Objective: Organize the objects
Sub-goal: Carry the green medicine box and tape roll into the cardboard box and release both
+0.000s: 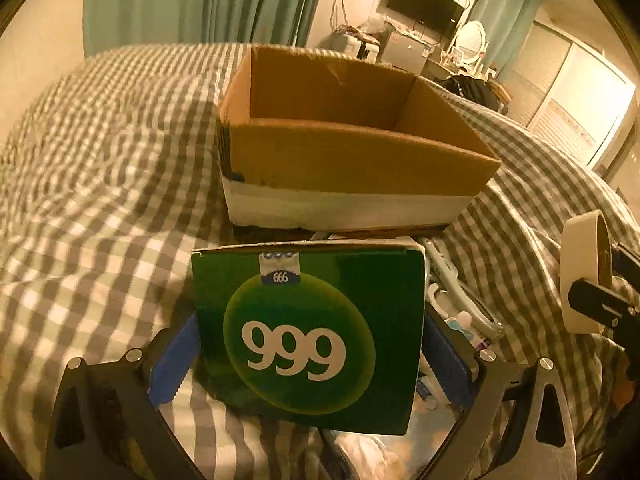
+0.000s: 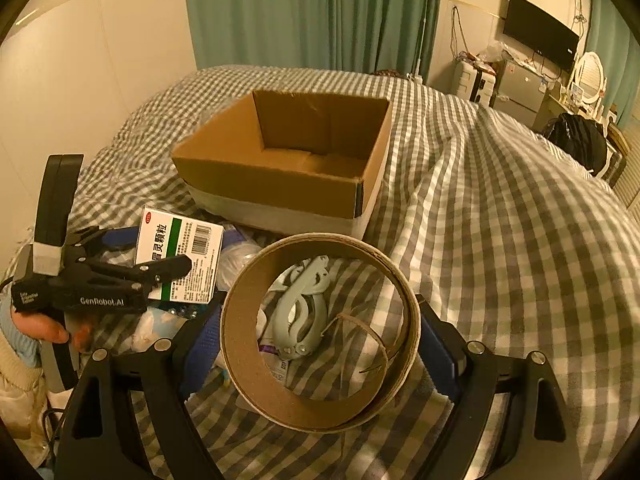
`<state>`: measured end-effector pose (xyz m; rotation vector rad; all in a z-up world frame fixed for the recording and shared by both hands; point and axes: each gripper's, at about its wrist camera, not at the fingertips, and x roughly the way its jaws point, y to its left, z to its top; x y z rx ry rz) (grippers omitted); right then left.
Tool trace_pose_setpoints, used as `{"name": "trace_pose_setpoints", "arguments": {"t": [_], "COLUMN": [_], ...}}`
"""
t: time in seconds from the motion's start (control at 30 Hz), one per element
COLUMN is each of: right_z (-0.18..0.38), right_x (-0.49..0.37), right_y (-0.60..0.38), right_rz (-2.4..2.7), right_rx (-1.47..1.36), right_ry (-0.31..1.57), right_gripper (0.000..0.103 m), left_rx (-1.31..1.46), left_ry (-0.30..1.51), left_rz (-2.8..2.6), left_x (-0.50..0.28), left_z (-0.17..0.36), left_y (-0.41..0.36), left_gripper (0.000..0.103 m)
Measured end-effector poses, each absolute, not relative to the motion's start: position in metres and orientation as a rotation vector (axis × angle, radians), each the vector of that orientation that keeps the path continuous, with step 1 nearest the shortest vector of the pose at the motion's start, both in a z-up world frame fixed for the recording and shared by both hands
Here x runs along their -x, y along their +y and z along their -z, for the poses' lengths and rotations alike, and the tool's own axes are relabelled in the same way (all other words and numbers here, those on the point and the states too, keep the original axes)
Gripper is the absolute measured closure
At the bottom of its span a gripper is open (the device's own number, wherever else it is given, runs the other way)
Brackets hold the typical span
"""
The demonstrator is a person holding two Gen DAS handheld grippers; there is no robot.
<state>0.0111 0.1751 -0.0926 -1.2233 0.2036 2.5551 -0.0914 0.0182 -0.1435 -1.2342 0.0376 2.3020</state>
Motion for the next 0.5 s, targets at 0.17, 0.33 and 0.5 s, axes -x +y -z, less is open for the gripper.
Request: {"name": "trace_pose_setpoints", "arguments": {"t": [0.17, 0.33, 0.5], "right_z": [0.054, -0.001, -0.029], "right_x": [-0.01, 0.012, 0.073], "right_y": [0.171, 0.175, 0.208], "right_rz": [-2.63, -2.704, -2.727], "right_rx": [1.155, 1.056, 1.057], "right_ry": [0.167, 0.051, 0.078], "right_gripper": [0.016, 0.016, 0.016], "left_rx": [1.102, 0.97, 0.903], "left_ry": [0.068, 0.109, 0.17], "left_rz": [-2.377, -2.459, -2.523], "left_x": [0.079, 0.088, 0.126], "left_z": [0.094, 0.037, 0.009], "left_y": [0.016, 0.019, 0.033], "left_gripper": [0.002, 0.002, 0.002]}}
